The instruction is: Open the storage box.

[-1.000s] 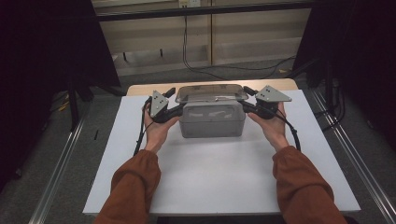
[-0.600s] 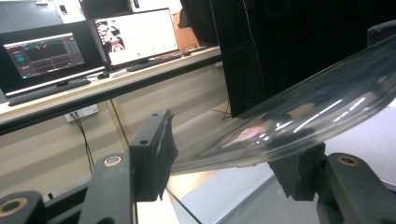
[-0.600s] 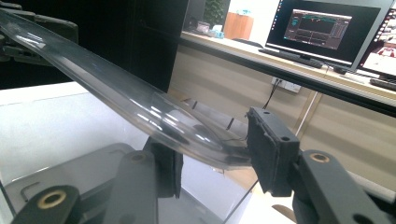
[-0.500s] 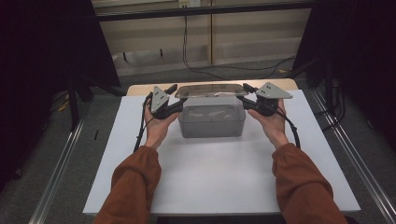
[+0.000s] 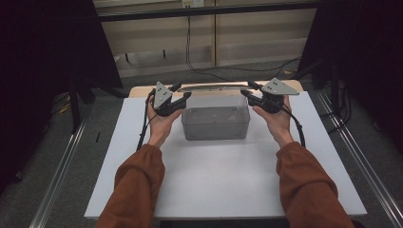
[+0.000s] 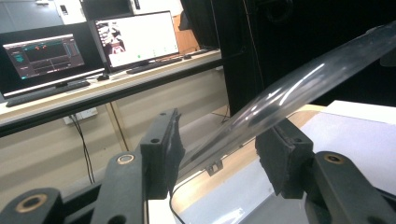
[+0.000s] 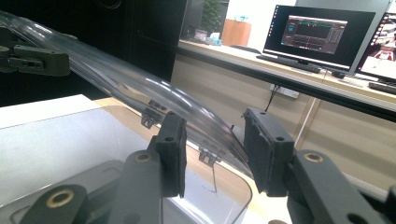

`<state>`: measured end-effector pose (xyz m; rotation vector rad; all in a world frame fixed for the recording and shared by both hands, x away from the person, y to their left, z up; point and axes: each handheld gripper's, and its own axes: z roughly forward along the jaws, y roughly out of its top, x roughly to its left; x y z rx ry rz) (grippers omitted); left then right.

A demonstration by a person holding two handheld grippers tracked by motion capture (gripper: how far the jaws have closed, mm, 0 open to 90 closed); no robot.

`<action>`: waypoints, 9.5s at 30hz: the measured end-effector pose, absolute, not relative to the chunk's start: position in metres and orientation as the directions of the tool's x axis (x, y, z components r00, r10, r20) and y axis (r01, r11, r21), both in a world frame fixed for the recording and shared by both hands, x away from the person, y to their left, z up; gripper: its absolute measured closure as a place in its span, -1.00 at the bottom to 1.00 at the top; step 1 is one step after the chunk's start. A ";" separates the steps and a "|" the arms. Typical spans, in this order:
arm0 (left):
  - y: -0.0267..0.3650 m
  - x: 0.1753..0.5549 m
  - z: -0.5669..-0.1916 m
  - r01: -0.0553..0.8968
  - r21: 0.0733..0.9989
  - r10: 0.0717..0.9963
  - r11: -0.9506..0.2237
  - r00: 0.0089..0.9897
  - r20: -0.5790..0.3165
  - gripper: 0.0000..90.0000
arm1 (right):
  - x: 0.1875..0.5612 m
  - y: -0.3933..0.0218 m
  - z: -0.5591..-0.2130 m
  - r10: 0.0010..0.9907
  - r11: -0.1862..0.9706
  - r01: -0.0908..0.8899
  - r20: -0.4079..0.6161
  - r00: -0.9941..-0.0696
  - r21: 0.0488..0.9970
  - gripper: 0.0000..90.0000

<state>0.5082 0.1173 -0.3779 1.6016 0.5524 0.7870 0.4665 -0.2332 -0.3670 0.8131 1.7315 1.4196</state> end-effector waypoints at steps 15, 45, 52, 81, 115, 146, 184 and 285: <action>0.116 0.516 -0.375 -0.070 0.982 0.732 -0.177 0.658 0.179 0.23 | 0.481 -0.236 -0.368 0.844 0.181 0.024 -0.143 -0.516 0.983 0.34; 0.117 0.534 -0.375 -0.031 0.984 0.745 -0.177 0.649 0.155 0.34 | 0.508 -0.240 -0.381 0.861 0.147 0.058 -0.099 -0.499 0.987 0.46; 0.120 0.540 -0.375 -0.026 0.983 0.756 -0.182 0.636 0.156 0.29 | 0.512 -0.239 -0.381 0.862 0.151 0.050 -0.107 -0.496 0.987 0.51; 0.112 0.562 -0.378 0.041 0.979 0.753 -0.202 0.646 0.128 0.41 | 0.532 -0.243 -0.391 0.868 0.139 0.092 -0.077 -0.490 0.986 0.56; 0.114 0.585 -0.389 0.140 0.974 0.756 -0.177 0.654 0.043 0.48 | 0.557 -0.245 -0.402 0.865 0.123 0.141 -0.036 -0.500 0.982 0.65; 0.111 0.607 -0.390 0.278 0.950 0.770 -0.139 0.634 -0.073 0.61 | 0.571 -0.249 -0.398 0.871 0.039 0.229 0.079 -0.485 0.973 0.76; 0.111 0.622 -0.387 0.462 0.884 0.786 -0.067 0.570 -0.239 0.62 | 0.593 -0.250 -0.386 0.869 -0.104 0.479 0.314 -0.383 0.872 0.76; 0.113 0.599 -0.395 0.396 0.910 0.820 -0.121 0.557 -0.133 -0.83 | 0.575 -0.234 -0.397 0.900 -0.071 0.393 0.229 -0.372 0.917 -0.75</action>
